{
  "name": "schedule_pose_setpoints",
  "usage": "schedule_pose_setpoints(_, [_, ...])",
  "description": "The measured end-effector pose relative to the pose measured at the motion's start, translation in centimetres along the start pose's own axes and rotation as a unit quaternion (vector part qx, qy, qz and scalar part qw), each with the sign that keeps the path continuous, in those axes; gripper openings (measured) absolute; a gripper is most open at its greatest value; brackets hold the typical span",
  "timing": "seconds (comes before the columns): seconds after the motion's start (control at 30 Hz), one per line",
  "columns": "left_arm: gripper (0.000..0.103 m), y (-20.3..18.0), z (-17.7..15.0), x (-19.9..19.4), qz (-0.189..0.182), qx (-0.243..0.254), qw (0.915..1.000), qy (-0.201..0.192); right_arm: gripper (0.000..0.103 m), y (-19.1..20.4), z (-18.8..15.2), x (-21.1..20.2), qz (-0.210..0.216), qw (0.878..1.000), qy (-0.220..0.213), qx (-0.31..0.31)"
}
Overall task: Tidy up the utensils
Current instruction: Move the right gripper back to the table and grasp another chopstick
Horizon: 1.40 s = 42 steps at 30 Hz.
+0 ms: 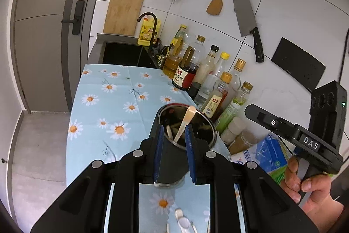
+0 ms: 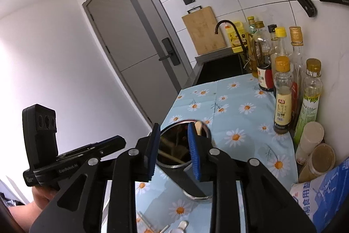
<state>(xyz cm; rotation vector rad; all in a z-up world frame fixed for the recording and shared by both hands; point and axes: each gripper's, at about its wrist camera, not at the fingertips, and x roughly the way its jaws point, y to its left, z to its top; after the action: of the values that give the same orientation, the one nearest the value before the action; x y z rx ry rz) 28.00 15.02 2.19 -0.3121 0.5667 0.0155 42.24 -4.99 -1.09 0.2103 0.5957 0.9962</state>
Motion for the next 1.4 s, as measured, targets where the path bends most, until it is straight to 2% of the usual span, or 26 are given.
schedule_pose_setpoints(0.2, [0.019, -0.5, -2.1, -2.3, 0.009, 0.003, 0.9998, 0.018, 0.029, 1.2, -1.2, -0.3, 0.010, 0.999, 0.034, -0.023])
schedule_pose_setpoints(0.3, [0.019, -0.2, -3.1, -3.2, 0.011, -0.013, 0.9995, 0.026, 0.030, 2.0, -1.6, 0.1, 0.017, 0.997, 0.059, -0.042])
schedule_pose_setpoints(0.37, [0.019, 0.4, -3.7, -3.9, 0.015, -0.031, 0.9989, 0.032, 0.035, 2.4, -2.0, 0.5, 0.021, 0.995, 0.075, -0.056])
schedule_pose_setpoints(0.57, [0.020, 1.8, -6.0, -5.6, 0.029, -0.057, 0.9970, 0.043, 0.035, 3.3, -4.1, 2.3, 0.028, 0.986, 0.145, -0.079])
schedule_pose_setpoints(0.77, [0.020, 3.8, -8.8, -6.6, 0.040, -0.094, 0.9931, 0.058, 0.035, 5.3, -6.3, 4.6, 0.035, 0.965, 0.223, -0.135])
schedule_pose_setpoints(1.0, [0.020, 5.9, -12.2, -7.7, 0.045, -0.129, 0.9880, 0.071, 0.035, 8.0, -9.5, 7.3, 0.038, 0.932, 0.302, -0.199])
schedule_pose_setpoints(1.1, [0.020, 6.2, -13.6, -7.7, 0.039, -0.138, 0.9859, 0.087, 0.035, 8.8, -10.7, 8.4, 0.043, 0.917, 0.330, -0.220])
schedule_pose_setpoints(1.27, [0.020, 6.6, -15.9, -7.6, 0.038, -0.153, 0.9819, 0.105, 0.035, 9.7, -12.0, 10.3, 0.050, 0.900, 0.364, -0.236])
schedule_pose_setpoints(1.4, [0.020, 6.6, -17.3, -7.6, 0.032, -0.163, 0.9791, 0.118, 0.035, 9.7, -13.4, 11.7, 0.052, 0.880, 0.400, -0.252])
